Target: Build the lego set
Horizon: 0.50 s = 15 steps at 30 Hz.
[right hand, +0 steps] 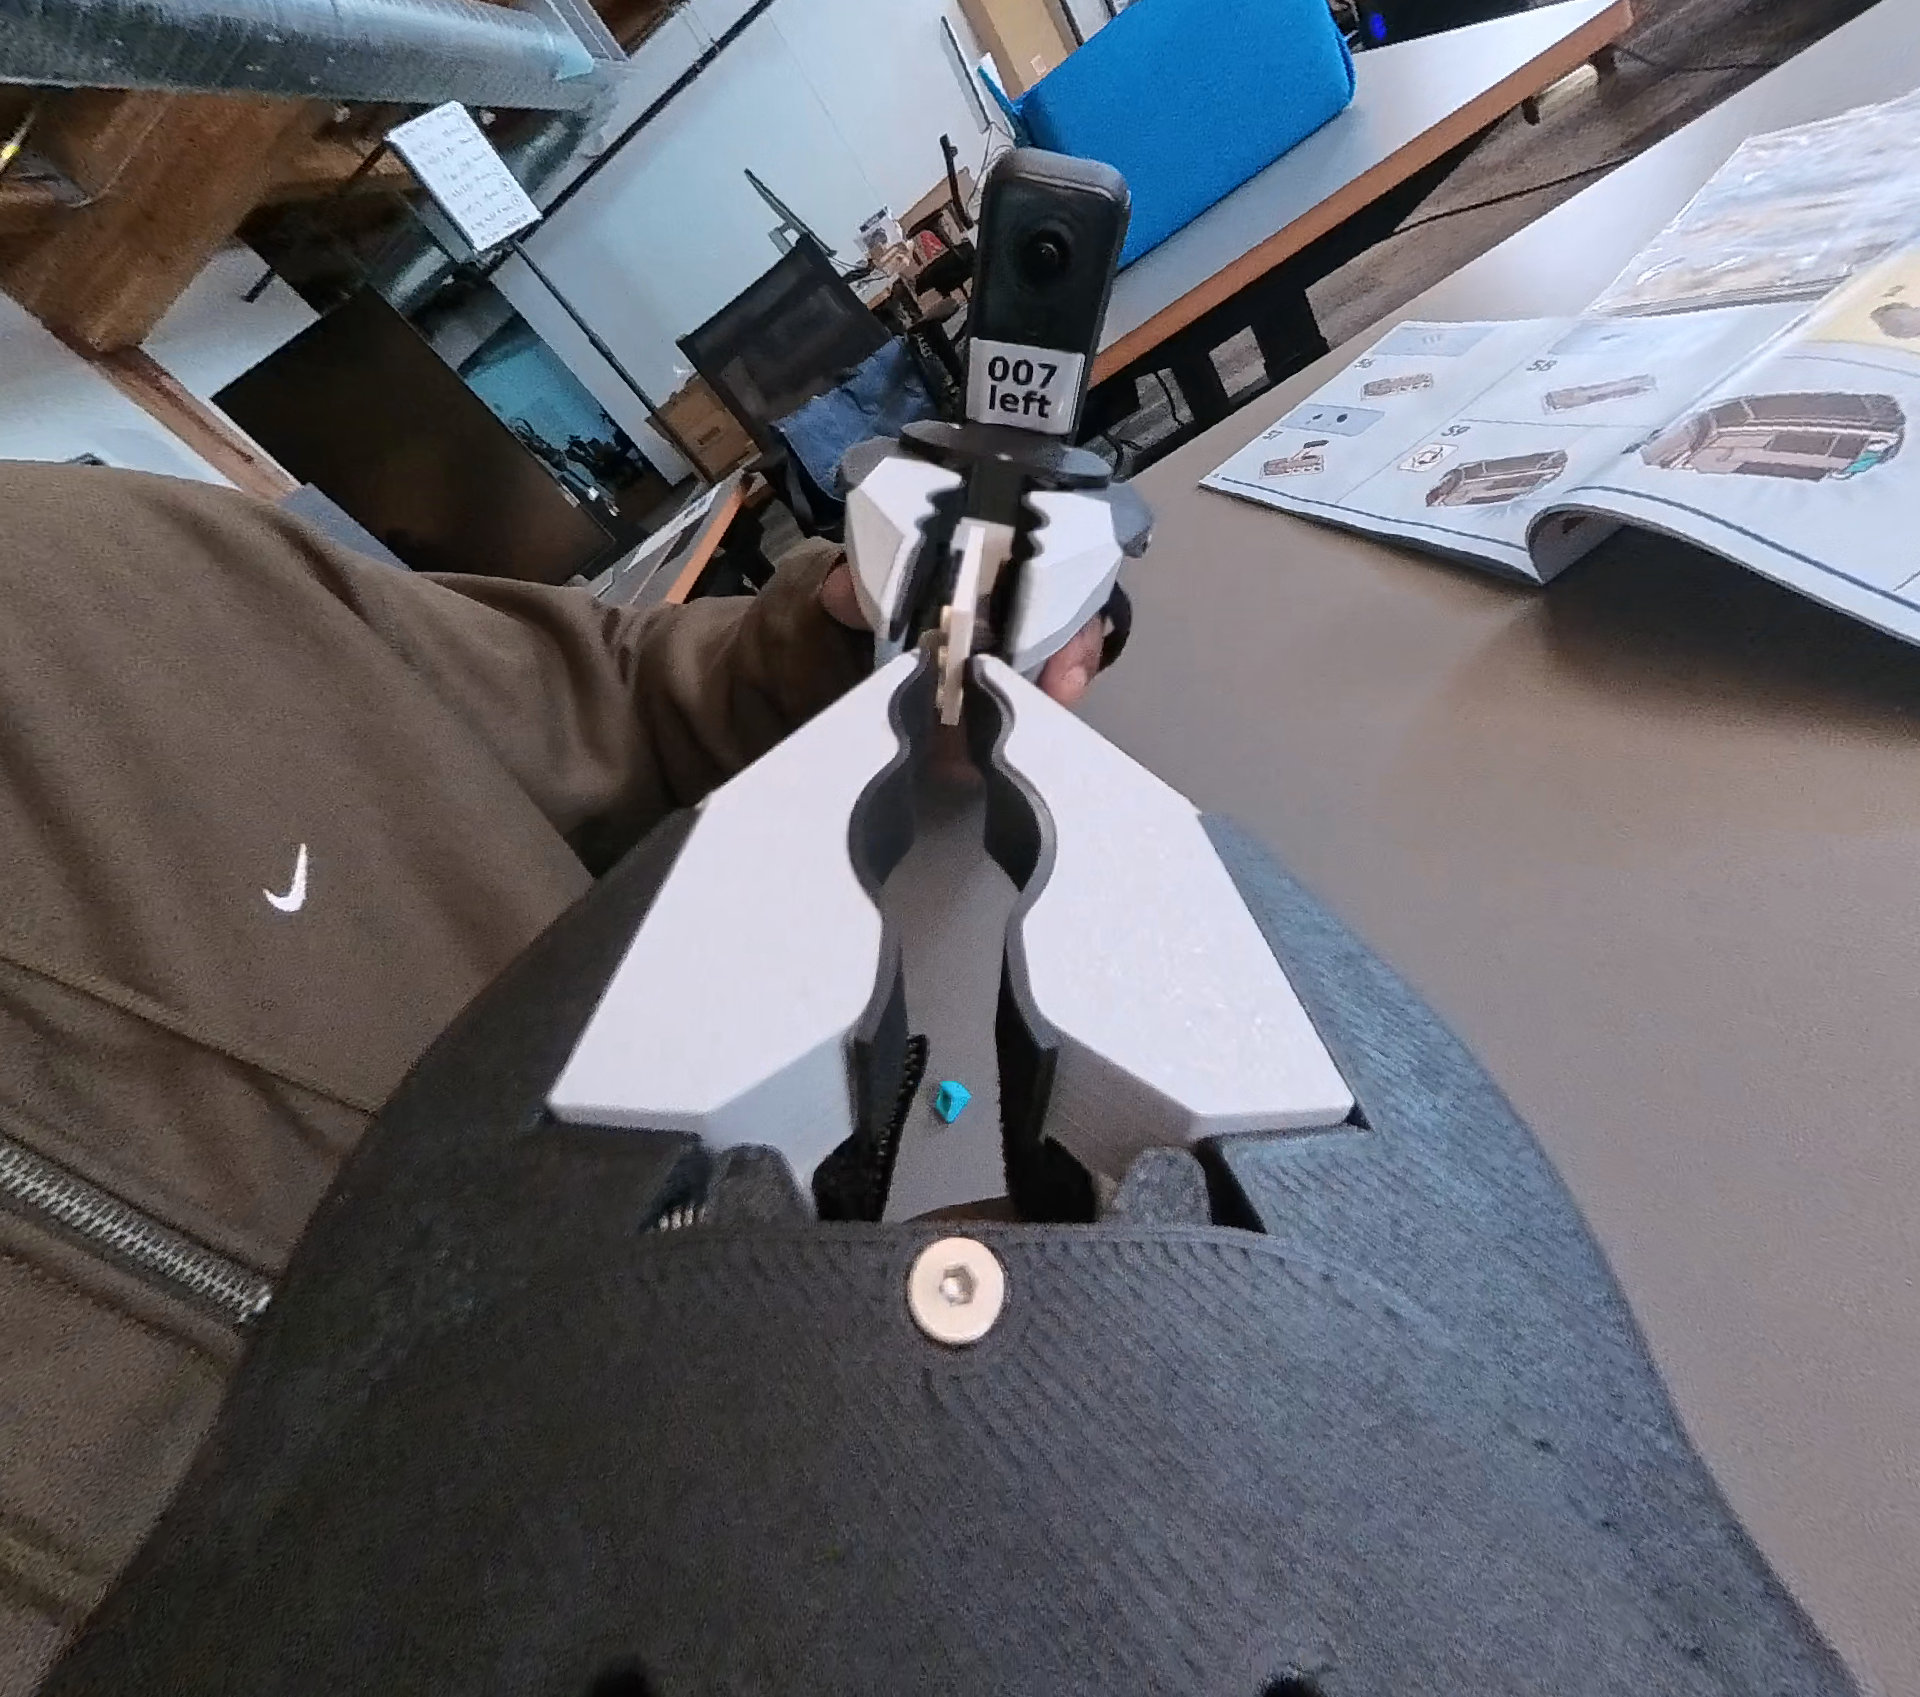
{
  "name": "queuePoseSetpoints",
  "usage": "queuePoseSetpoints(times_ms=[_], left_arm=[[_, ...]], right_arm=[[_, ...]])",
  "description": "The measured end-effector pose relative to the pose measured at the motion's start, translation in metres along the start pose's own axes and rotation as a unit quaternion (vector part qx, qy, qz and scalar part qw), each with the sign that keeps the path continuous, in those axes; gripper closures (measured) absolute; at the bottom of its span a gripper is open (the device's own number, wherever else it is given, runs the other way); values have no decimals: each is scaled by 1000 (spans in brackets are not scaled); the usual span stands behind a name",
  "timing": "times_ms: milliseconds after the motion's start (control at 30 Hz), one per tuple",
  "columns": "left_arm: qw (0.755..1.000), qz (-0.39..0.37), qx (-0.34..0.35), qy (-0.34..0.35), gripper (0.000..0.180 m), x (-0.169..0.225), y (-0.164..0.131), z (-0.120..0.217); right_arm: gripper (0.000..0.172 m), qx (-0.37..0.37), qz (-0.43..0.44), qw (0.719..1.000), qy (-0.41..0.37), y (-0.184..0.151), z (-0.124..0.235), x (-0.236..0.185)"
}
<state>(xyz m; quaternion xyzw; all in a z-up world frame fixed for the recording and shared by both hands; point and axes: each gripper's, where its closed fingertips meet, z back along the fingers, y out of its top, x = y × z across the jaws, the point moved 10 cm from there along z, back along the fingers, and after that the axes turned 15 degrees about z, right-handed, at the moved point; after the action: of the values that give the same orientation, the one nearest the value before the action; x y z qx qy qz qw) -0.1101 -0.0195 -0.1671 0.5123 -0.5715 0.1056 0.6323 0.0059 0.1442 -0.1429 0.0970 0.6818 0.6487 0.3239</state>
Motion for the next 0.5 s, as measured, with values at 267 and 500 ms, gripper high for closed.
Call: queuePoseSetpoints(times_ms=[267,500], left_arm=[[1000,21,10,-5,168,0,1,1],[997,70,37,0,170,-6,3,4]], right_arm=[[166,-11,-2,1000,-10,0,-6,0],[148,-21,24,998,-59,7,12,0]])
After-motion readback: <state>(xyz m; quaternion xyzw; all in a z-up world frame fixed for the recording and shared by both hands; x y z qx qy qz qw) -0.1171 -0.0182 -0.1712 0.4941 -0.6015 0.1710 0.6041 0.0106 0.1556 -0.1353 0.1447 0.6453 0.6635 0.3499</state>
